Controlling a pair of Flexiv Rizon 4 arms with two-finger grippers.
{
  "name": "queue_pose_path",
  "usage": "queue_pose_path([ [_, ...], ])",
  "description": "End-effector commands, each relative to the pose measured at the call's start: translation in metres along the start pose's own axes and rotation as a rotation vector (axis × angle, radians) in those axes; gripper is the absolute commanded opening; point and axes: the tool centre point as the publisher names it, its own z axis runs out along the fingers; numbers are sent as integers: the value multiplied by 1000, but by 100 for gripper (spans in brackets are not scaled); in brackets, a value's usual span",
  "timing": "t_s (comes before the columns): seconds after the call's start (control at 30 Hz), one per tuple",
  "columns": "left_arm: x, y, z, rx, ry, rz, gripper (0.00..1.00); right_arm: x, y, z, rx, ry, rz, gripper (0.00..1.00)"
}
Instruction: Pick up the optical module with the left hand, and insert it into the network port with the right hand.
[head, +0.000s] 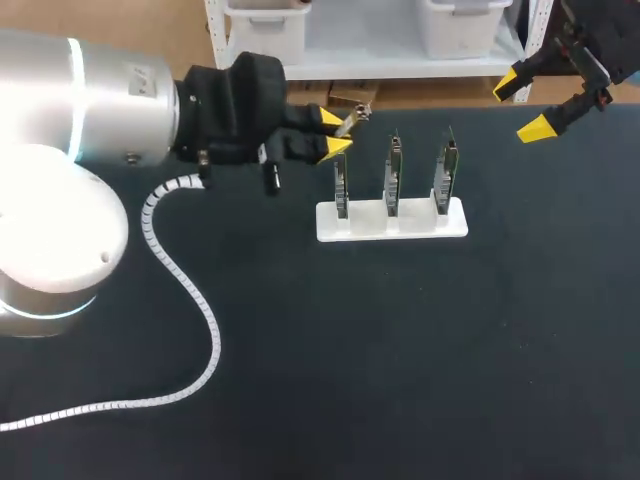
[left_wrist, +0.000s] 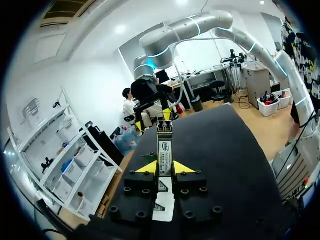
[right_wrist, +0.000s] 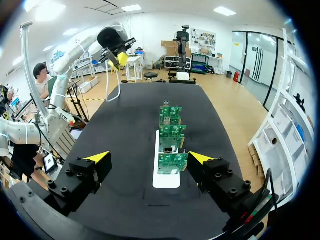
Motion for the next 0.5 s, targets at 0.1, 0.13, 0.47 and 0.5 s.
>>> queue_pose_path([
  [0.1, 7, 7, 11, 44, -150, 4, 0, 0, 2, 0, 4, 0, 0, 100],
  [0.13, 7, 9, 13, 60, -159, 16, 0, 0, 2, 0, 4, 0, 0, 100],
  [0.47, 8, 26, 35, 114, -238, 42, 0, 0, 2, 0, 4, 0, 0, 100],
  [0.5, 7, 28, 37, 115, -243, 51, 0, 0, 2, 0, 4, 0, 0, 100],
])
